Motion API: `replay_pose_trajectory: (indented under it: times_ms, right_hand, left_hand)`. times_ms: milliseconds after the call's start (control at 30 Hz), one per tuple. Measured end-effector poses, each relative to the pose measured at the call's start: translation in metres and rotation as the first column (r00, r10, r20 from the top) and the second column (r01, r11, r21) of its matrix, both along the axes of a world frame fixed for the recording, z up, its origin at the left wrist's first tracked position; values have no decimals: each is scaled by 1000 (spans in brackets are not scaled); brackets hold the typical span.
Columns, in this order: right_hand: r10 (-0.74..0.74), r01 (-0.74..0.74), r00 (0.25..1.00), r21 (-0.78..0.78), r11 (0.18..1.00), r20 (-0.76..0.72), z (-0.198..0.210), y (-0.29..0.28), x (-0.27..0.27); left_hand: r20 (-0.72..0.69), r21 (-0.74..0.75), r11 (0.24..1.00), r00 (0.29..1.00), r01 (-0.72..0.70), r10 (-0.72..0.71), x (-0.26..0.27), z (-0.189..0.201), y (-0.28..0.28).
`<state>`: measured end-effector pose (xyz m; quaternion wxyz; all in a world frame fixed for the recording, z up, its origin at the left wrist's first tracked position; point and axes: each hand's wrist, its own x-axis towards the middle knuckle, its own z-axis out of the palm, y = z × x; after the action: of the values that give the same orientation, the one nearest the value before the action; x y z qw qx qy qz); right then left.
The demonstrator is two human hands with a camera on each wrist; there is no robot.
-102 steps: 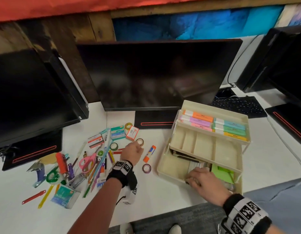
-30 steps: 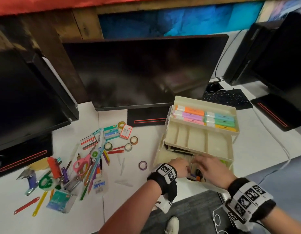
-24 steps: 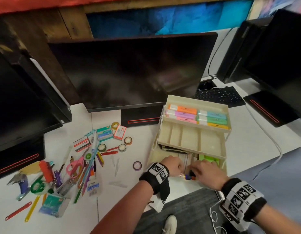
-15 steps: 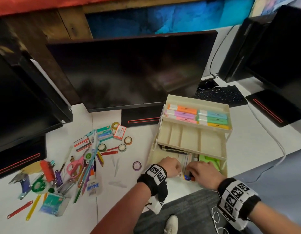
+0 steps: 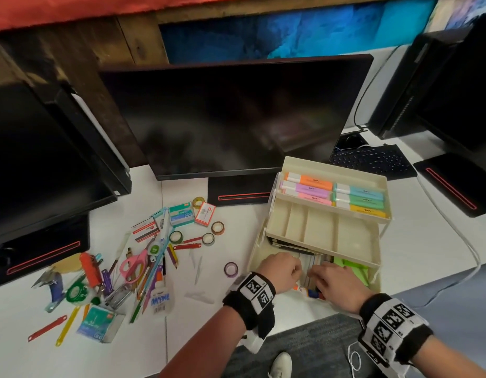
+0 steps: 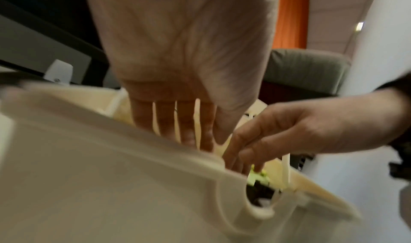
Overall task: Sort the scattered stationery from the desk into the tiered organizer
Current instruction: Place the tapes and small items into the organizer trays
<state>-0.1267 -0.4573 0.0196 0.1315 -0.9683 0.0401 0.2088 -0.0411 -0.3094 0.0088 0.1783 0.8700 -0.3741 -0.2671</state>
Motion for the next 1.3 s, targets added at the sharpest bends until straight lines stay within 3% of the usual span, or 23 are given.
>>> replay_pose_trajectory:
  times_ms: [133, 233, 300, 400, 500, 567, 667, 833, 933, 1100, 1300]
  right_hand:
    - [-40, 25, 990, 107, 994, 133, 4, 19, 11]
    - [-46, -24, 956, 232, 972, 290, 11, 55, 24]
    - [56, -140, 940, 229, 963, 337, 16, 85, 34]
    - [274, -314, 882, 44, 949, 382, 7, 129, 46]
    - [449, -409, 871, -214, 887, 199, -7, 168, 55]
    - [476, -456, 879, -324, 829, -20, -15, 184, 61]
    - [442, -447, 891, -379, 810, -105, -20, 197, 67]
    - [272, -268, 962, -295, 917, -25, -28, 199, 88]
    - [121, -98, 990, -271, 958, 69, -28, 197, 115]
    - [-67, 105, 984, -239, 965, 164, -31, 197, 156]
    - [-74, 112, 983, -231, 966, 166, -43, 201, 176]
  left_hand:
    - [93, -309, 926, 962, -215, 255, 3, 24, 45]
    - [71, -411, 795, 854, -447, 516, 17, 26, 97]
    - [66, -409, 708, 755, -575, 652, 29, 17, 133]
    - [80, -338, 617, 632, -710, 771, 42, 4, 185]
    - [106, -248, 588, 582, -770, 806, 47, -4, 224]
    - [117, -213, 613, 603, -761, 789, 51, -9, 238]
    - [159, -198, 693, 675, -693, 721, 59, -18, 247]
    - [284, -85, 840, 795, -536, 537, 80, -26, 245]
    - [344, -25, 885, 828, -464, 443, 93, -25, 237]
    - [402, 89, 900, 842, -426, 359, 107, -28, 225]
    - [418, 217, 890, 862, -402, 287, 116, -33, 221]
